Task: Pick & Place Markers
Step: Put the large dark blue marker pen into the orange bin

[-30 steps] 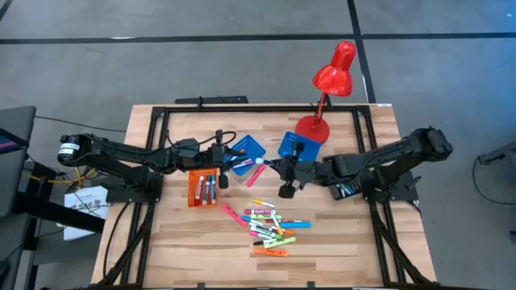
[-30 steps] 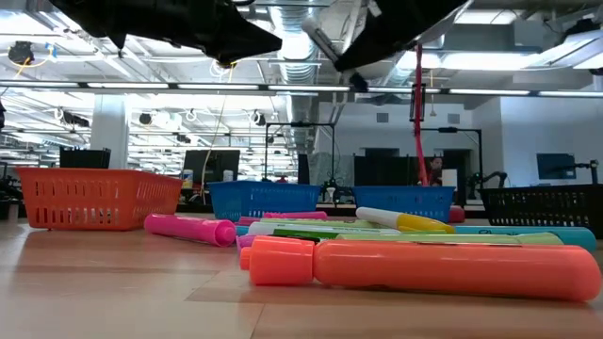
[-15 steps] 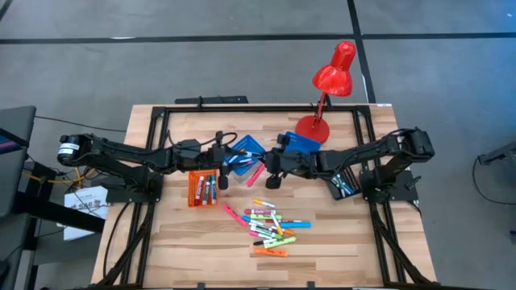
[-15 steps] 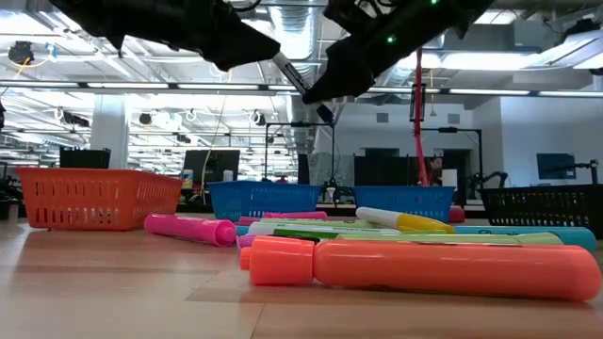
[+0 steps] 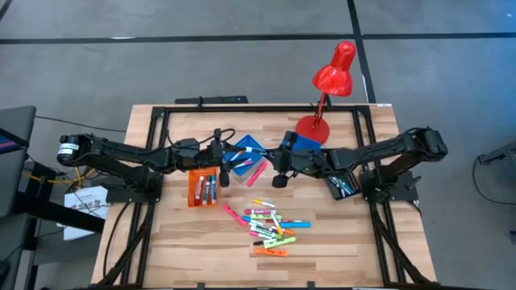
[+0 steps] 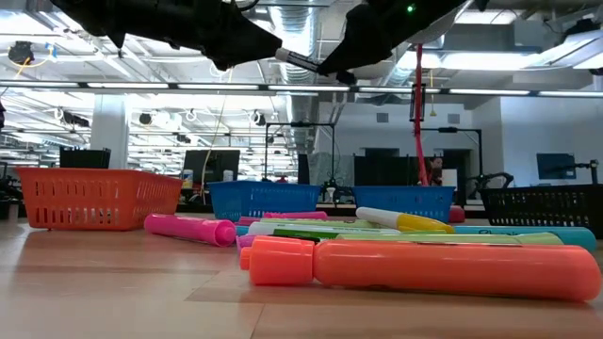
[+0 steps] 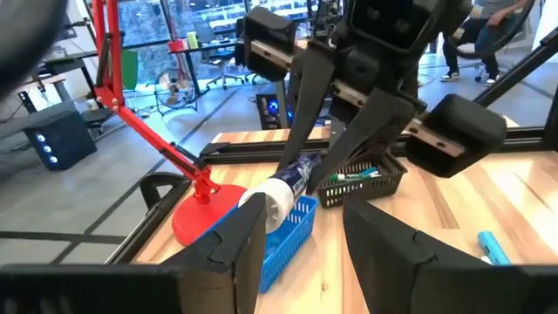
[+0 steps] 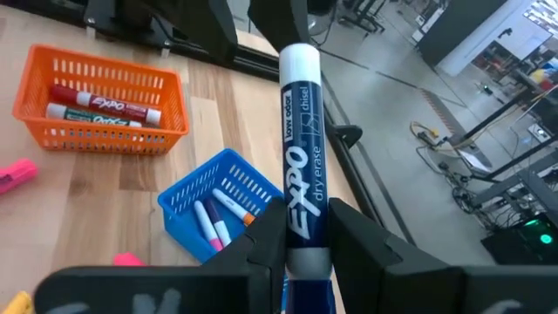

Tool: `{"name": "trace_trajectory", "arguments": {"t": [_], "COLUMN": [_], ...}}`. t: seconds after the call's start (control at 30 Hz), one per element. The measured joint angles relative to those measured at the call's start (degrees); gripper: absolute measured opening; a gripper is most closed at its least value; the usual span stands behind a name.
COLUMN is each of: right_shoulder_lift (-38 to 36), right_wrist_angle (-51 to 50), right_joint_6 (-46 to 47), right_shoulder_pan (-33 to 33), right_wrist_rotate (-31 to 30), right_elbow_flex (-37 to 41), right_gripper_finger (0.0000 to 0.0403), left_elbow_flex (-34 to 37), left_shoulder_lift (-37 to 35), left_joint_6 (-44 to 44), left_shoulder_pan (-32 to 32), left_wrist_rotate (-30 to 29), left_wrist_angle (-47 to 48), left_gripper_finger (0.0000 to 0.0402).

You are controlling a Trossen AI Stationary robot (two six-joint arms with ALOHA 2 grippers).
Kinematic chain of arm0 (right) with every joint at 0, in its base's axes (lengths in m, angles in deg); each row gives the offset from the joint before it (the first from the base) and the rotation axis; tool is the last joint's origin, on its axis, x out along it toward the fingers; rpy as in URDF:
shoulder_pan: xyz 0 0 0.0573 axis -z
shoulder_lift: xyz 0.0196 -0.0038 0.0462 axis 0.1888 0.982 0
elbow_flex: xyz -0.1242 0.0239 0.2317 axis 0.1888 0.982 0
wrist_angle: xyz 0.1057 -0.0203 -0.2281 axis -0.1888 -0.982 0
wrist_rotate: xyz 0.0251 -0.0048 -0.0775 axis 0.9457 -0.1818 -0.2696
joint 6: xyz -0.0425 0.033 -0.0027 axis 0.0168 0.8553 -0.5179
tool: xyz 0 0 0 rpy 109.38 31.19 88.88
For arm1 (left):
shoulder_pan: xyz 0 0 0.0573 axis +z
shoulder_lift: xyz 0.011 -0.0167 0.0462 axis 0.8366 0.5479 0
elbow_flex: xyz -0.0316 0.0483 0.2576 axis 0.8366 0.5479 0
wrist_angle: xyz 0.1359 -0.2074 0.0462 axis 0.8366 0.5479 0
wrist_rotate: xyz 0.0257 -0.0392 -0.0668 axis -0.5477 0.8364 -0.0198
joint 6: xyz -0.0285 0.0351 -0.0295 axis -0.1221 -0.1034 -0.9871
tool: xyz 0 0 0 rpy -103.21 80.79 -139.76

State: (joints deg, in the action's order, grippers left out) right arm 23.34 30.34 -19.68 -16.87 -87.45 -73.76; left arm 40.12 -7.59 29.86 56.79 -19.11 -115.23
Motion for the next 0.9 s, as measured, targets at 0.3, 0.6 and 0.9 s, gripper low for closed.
{"name": "trace_trajectory", "arguments": {"t": [0.3, 0.6, 0.9], "right_shoulder_lift": [-0.2, -0.2, -0.2], "right_wrist_angle": [-2.6, 1.6, 10.9], "right_joint_6": [0.2, -6.9, -9.8], "right_shoulder_pan": [2.8, 2.1, 0.4], "right_wrist_rotate": [-0.1, -2.6, 6.3], "right_elbow_flex": [-0.3, -0.3, -0.3], "right_gripper_finger": [0.0062, 0.006, 0.0062], "left_elbow_flex": [0.2, 0.2, 0.2], "left_shoulder_lift": [0.1, -0.1, -0.1], "left_joint_6": [0.0, 2.3, -0.7], "left_shoulder_pan": [0.0, 0.1, -0.2], "left_wrist_rotate": [1.0, -10.0, -3.8], "left_wrist_angle": [-4.9, -5.7, -5.8], "left_gripper_finger": [0.0148, 0.0148, 0.0148]}}
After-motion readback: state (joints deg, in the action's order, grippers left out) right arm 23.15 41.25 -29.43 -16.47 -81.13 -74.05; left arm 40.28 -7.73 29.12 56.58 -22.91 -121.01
